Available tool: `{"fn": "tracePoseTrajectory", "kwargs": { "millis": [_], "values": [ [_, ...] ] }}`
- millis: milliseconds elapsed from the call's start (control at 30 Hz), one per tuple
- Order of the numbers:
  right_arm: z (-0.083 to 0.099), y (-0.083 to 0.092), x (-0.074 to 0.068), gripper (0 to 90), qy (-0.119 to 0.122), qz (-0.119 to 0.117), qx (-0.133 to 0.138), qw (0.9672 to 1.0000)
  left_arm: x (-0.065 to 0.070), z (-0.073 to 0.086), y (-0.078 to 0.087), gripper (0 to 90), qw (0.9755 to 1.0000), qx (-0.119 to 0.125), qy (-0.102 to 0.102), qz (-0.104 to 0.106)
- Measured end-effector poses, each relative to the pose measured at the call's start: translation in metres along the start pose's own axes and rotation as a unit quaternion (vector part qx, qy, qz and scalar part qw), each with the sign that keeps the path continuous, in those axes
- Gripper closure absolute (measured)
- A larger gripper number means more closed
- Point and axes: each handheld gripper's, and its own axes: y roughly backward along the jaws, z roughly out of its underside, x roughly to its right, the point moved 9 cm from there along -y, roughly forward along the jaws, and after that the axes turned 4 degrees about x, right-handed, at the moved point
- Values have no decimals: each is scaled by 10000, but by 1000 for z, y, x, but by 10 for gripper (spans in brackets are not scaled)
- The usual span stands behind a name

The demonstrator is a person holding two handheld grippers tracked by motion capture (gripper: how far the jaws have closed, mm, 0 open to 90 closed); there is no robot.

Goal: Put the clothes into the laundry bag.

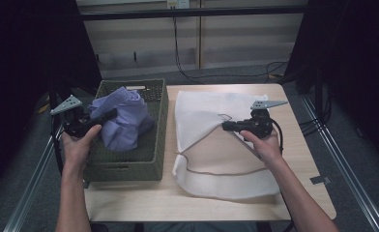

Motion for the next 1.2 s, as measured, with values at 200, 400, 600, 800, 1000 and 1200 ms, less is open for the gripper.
{"fn": "tracePoseTrajectory", "kwargs": {
  "millis": [200, 400, 600, 800, 1000, 1200],
  "values": [
    [0, 0, -1, 882, -7, 2, 0, 10000, 6, -13, 8, 783, 9996, 284, -66, 47],
    [0, -1, -1, 883, -17, -13, 17, 10000, 12, -19, 12, 783, 9992, 392, -49, 70],
    [-1, 0, 0, 883, -12, -8, 34, 10000, 21, -28, 14, 782, 9989, 436, -181, 46],
    [-2, 2, 0, 883, -5, 16, 74, 10000, 29, -38, 22, 782, 9978, 571, -318, 105],
    [-2, 2, 0, 882, 0, 14, 76, 10000, 31, -46, 31, 780, 9972, 656, -353, 73],
    [-3, 3, 0, 882, 23, 26, 88, 10000, 41, -56, 42, 780, 9956, 797, -474, 163]
  ]
}}
